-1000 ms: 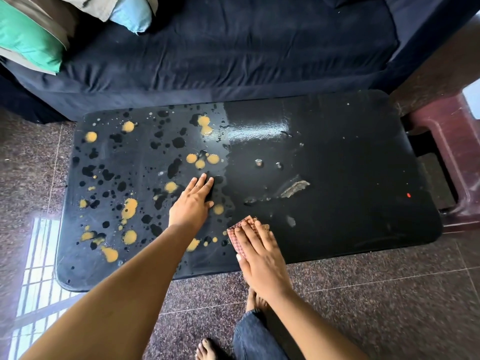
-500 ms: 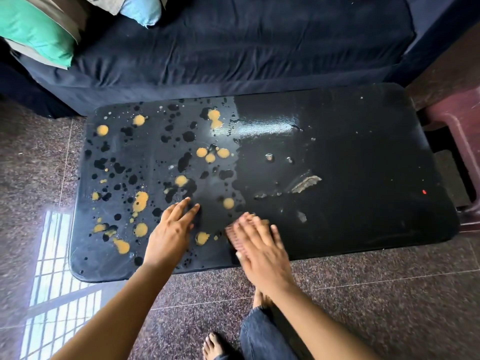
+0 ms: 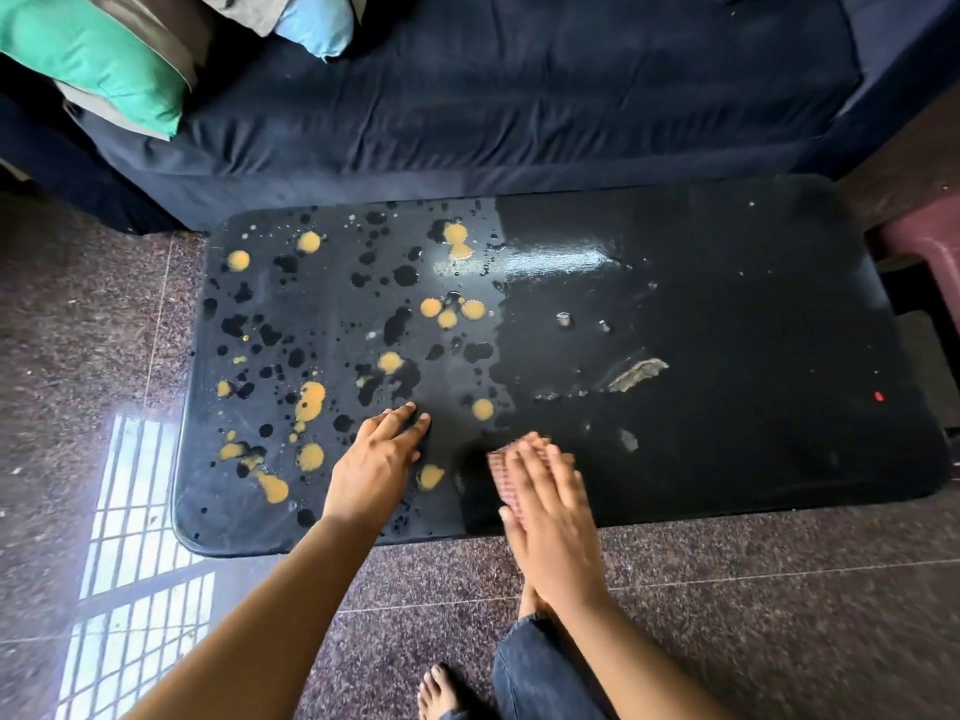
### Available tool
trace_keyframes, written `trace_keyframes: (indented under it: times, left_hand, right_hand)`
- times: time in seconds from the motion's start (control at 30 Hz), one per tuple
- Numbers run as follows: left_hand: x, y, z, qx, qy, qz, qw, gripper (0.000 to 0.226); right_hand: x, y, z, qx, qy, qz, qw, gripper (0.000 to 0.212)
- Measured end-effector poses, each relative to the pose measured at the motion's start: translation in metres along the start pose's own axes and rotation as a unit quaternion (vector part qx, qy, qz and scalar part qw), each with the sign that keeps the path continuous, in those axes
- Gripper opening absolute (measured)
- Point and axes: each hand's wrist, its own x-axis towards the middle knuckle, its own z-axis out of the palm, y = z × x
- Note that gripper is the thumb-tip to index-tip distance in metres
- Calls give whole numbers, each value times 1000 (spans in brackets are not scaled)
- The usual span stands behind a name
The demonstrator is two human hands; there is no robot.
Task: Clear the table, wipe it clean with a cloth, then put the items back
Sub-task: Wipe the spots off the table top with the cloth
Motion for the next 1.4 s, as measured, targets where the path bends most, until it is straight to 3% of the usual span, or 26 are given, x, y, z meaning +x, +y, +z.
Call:
trace_keyframes:
  times: [0.13, 0.23, 0.33, 0.43, 0.5, 0.53, 0.6, 0.63, 0.67, 0.73, 0.87, 0.97, 1.07, 1.13, 1.27, 1.4]
  left_hand:
    - [-1, -1, 1, -28, 10, -4, 1000, 42]
    - [-1, 0, 1, -37, 17, -8, 999, 42]
    - [-1, 0, 1, -30, 15, -8, 999, 43]
    - [-4, 1, 0, -26, 2, -18, 999, 44]
    - [-6, 3, 0, -24, -9, -28, 999, 45]
    - [-7, 5, 0, -24, -11, -32, 999, 46]
    - [-5, 10, -5, -18, -9, -42, 999, 45]
    - [-2, 13, -9, -14, -4, -48, 999, 43]
    - [1, 16, -13, -13, 0, -56, 998, 41]
    - [9, 21, -23, -29, 19, -66, 997, 36]
    - [45, 22, -50, -59, 65, -50, 995, 32]
    - [87, 14, -74, -46, 55, -59, 996, 44]
    - [128, 10, -94, -28, 18, -73, 997, 57]
    - [155, 6, -104, -12, -3, -70, 997, 61]
    - [188, -9, -112, 23, -20, -51, 998, 60]
    - [214, -27, -117, 64, -9, -22, 998, 56]
  right_hand:
    - [-1, -25, 0, 43, 22, 85, 995, 57]
    - [-6, -51, 0, 84, -5, -5, 996, 65]
    - [-26, -68, 8, 134, -43, -111, 984, 53]
    - [-55, -67, 18, 219, -58, -87, 970, 57]
    - [-69, -58, -7, 378, -63, 34, 923, 64]
    - [-70, -53, -24, 470, -81, 103, 873, 62]
    - [-56, -42, -54, 651, -94, 219, 721, 49]
    - [-43, -34, -66, 691, -103, 234, 676, 42]
    - [-31, -27, -72, 716, -104, 245, 646, 37]
    - [8, -18, -85, 727, -90, 259, 630, 35]
    - [102, -10, -119, 694, -39, 230, 681, 35]
    - [173, -5, -129, 630, 0, 203, 750, 36]
    - [231, 9, -119, 453, 43, 157, 877, 43]
    - [269, 16, -110, 321, 54, 141, 935, 44]
    - [322, 12, -88, 157, 52, 116, 979, 46]
    - [332, -26, -58, 35, 29, 110, 993, 56]
